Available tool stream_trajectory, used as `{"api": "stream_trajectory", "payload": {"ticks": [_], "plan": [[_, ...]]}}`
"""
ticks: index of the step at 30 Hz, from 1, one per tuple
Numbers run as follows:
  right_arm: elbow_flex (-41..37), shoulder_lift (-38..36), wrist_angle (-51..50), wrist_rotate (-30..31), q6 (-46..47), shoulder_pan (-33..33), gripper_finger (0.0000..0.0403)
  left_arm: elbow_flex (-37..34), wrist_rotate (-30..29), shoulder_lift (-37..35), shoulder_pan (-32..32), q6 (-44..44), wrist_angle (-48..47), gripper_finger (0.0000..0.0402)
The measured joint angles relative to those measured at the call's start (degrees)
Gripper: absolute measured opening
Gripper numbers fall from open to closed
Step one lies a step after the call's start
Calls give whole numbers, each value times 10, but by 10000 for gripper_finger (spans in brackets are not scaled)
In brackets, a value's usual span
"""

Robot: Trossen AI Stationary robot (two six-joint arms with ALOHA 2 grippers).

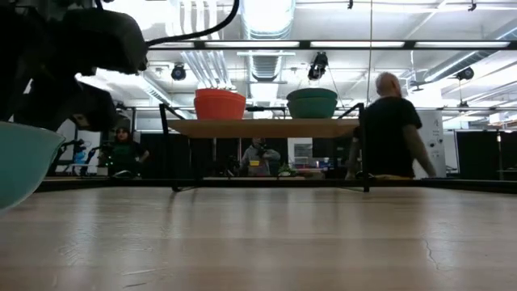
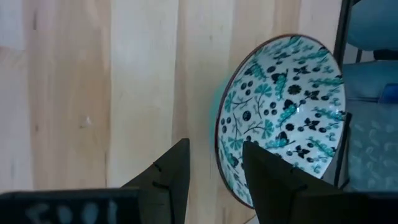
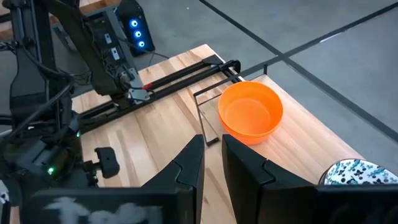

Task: Pick & Place Mini bowls
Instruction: Stack the light blue patterned bowl on top of the light blue patterned bowls on the shelf

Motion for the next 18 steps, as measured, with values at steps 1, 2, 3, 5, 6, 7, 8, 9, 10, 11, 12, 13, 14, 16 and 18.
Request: {"api": "stream_trajectory", "payload": {"ticks": [1, 2, 3, 5, 6, 7, 8, 9, 10, 11, 12, 13, 14, 16, 18], "plan": [[0, 0, 0, 0, 0, 0, 52, -5, 1, 1, 0, -3, 7, 139], [0, 0, 0, 0, 0, 0, 52, -9, 1, 1, 0, -4, 11, 139], [0, 0, 0, 0, 0, 0, 52, -12, 1, 2, 0, -5, 12, 139], [0, 0, 0, 0, 0, 0, 52, -17, 2, 2, -1, -7, 17, 139], [0, 0, 0, 0, 0, 0, 52, -19, 2, 2, -1, -8, 19, 139], [0, 0, 0, 0, 0, 0, 52, -21, 3, 2, -1, -9, 20, 139], [0, 0, 0, 0, 0, 0, 52, -25, 3, 2, -1, -11, 21, 139], [0, 0, 0, 0, 0, 0, 52, -29, 4, 2, -1, -14, 21, 139], [0, 0, 0, 0, 0, 0, 52, -32, 6, 2, -1, -17, 29, 138], [0, 0, 0, 0, 0, 0, 52, -37, 8, 2, -1, -21, 39, 137], [0, 0, 0, 0, 0, 0, 52, -42, 13, 2, -1, -24, 48, 135], [0, 0, 0, 0, 0, 0, 52, -47, 17, 2, -1, -29, 55, 134], [-1, 0, 0, 0, 0, 0, 52, -52, 19, 2, -1, -33, 64, 133], [-1, 0, 0, 0, 0, 0, 52, -59, 20, 2, -1, -42, 80, 131], [-1, 0, 0, 0, 0, 0, 52, -65, 20, 2, -1, -58, 90, 131]]}}
